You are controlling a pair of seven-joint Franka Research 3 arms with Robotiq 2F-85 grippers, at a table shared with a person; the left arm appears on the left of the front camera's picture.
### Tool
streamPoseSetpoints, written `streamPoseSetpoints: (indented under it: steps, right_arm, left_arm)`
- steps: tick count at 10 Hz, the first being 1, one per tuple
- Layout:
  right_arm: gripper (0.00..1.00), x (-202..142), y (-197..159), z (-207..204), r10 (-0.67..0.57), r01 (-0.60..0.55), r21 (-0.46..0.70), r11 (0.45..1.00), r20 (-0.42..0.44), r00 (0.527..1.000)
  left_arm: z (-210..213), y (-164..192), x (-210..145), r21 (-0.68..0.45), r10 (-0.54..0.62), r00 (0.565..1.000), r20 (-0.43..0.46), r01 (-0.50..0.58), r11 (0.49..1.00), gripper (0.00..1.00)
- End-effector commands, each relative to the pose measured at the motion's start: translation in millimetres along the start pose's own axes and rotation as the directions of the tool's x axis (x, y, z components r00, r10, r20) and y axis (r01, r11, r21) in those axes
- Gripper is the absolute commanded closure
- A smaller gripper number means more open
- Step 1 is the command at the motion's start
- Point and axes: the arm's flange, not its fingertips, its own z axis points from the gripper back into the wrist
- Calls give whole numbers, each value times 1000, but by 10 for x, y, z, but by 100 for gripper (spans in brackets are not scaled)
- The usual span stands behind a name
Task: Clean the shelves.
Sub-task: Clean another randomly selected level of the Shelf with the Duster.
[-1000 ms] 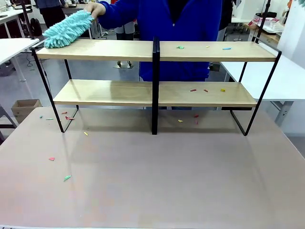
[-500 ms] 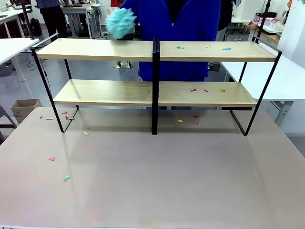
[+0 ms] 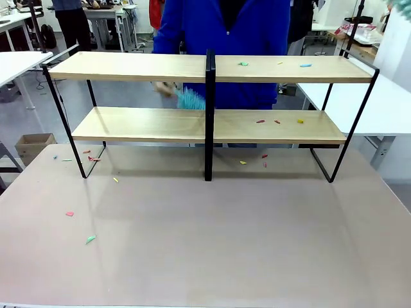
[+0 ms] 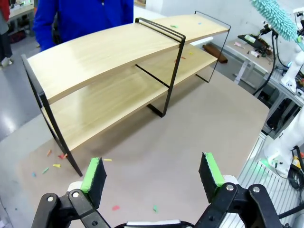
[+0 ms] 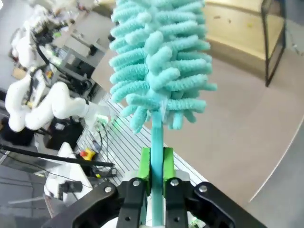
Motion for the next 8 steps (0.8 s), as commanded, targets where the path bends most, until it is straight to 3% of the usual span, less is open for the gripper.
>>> streamPoseSetpoints:
  steps: [1,4,5,6,7,8]
  right_arm:
    - [88,702,373,-524,98,-117,-114,987,-159,982]
    - [88,1540,1009,-1472,98,-174,-319,932,-241,966]
    - [88,1619,1115,-1817,128,-234,-327,916,-315,940]
    - [88,1401,1061,-1819,229,-344,-215,914,-427,875]
    - [88,1540,1204,-1783,167,-235,-264,936,-255,952]
    - [88,1566,1239,-2015,191,-286,-267,920,-332,924]
  left_arm:
    - [-1,0,-1,0,0,1000,-3,0,1000,0]
    - [-1,0,-1,0,0,1000,-3,0,1000,0]
    - [-1,0,-1,0,0,1000,-3,0,1000,0]
    - [-1,0,-1,0,0,1000,-3,0,1000,0]
    - [-1,0,-1,0,0,1000,-3,0,1000,0]
    - [-1,0,-1,0,0,1000,-3,0,1000,0]
